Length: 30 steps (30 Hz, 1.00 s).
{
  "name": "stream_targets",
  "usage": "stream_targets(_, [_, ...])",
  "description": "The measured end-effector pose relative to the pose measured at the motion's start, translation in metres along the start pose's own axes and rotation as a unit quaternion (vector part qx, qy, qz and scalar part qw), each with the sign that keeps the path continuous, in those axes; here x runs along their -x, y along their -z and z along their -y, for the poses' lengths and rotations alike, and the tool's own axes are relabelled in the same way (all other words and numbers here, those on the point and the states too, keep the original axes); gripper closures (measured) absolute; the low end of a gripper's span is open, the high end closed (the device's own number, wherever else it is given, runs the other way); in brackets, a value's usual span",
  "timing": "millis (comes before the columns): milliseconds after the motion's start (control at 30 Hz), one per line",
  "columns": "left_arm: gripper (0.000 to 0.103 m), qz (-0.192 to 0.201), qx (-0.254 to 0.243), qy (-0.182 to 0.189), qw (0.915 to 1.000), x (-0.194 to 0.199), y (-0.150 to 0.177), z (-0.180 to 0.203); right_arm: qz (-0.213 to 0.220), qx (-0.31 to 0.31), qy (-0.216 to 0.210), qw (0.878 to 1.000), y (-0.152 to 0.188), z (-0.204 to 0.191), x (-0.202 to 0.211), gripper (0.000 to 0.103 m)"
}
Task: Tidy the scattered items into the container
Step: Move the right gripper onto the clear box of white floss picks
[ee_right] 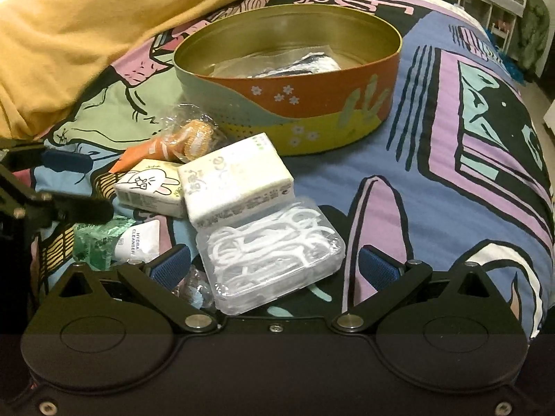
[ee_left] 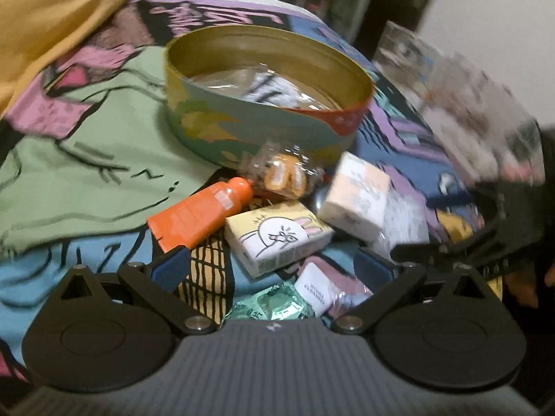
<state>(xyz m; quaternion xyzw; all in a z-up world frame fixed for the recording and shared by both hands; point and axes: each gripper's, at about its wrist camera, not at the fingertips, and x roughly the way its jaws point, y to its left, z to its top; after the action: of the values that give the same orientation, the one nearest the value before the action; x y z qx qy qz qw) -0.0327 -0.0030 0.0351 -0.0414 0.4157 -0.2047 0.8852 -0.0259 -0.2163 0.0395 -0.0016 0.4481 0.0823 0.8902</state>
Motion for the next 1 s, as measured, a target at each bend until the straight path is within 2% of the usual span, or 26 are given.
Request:
stream_targets(133, [0.0, 0.024, 0.037, -0.019, 0.9989, -0.001, 0.007, -0.006, -0.01, 0.009, 0.001, 1.0, 0.0, 0.0, -0.003, 0.0])
stream_targets(267, [0.0, 0.038, 0.046, -0.006, 0.9982, 0.002, 0.006, -0.008, -0.017, 0.018, 0.0, 1.0, 0.0, -0.003, -0.007, 0.0])
stream_targets(700, [0.0, 0.032, 0.035, 0.0, 0.9989, -0.005, 0.013, 0.0, -0.023, 0.019, 0.002, 1.0, -0.004, -0.004, -0.027, 0.0])
stream_targets(833, [0.0, 0.031, 0.045, -0.001, 0.9985, -0.006, 0.013, -0.004, -0.025, 0.019, 0.003, 0.999, -0.003, -0.006, -0.029, 0.005])
stream_targets(1000, [0.0, 0.031, 0.047, -0.004, 0.9984, -0.006, 0.013, -0.004, -0.031, 0.01, -0.002, 0.999, -0.002, -0.003, -0.03, 0.005])
